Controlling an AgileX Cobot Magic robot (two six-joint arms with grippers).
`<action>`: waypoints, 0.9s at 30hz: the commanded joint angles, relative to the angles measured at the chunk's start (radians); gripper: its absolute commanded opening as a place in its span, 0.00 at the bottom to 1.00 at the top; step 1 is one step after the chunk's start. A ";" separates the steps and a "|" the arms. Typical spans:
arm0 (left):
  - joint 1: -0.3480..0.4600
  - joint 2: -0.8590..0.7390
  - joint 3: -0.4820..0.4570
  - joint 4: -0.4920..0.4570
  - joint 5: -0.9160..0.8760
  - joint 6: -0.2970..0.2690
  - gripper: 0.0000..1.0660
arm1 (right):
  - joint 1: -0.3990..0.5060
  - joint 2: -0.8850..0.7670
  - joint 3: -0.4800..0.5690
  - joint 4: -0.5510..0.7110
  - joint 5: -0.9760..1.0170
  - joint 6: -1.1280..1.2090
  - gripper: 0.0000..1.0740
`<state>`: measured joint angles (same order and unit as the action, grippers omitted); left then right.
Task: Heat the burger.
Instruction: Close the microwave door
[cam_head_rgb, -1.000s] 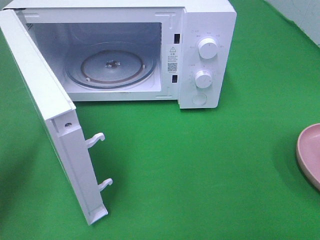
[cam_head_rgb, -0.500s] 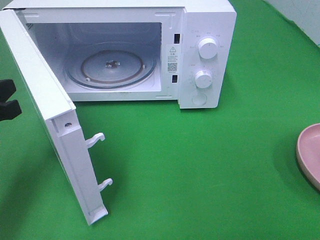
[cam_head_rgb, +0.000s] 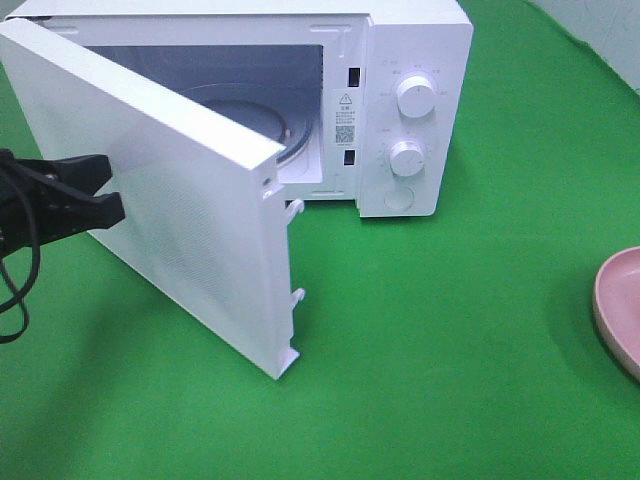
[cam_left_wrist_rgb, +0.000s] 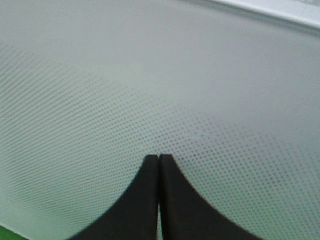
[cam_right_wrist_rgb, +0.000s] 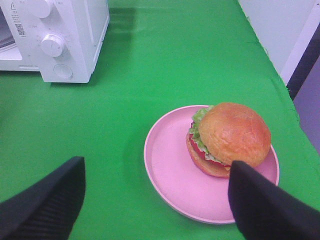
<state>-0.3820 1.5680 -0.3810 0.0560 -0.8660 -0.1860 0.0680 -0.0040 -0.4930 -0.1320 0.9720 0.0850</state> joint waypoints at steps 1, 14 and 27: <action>-0.033 0.025 -0.039 -0.037 -0.017 0.018 0.00 | -0.008 -0.027 0.002 0.007 -0.013 -0.009 0.71; -0.185 0.172 -0.226 -0.271 -0.009 0.138 0.00 | -0.008 -0.027 0.002 0.007 -0.013 -0.009 0.71; -0.241 0.302 -0.473 -0.350 0.130 0.227 0.00 | -0.008 -0.027 0.002 0.007 -0.013 -0.009 0.71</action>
<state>-0.6170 1.8690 -0.8410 -0.2780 -0.7470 0.0360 0.0680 -0.0040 -0.4930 -0.1310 0.9720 0.0850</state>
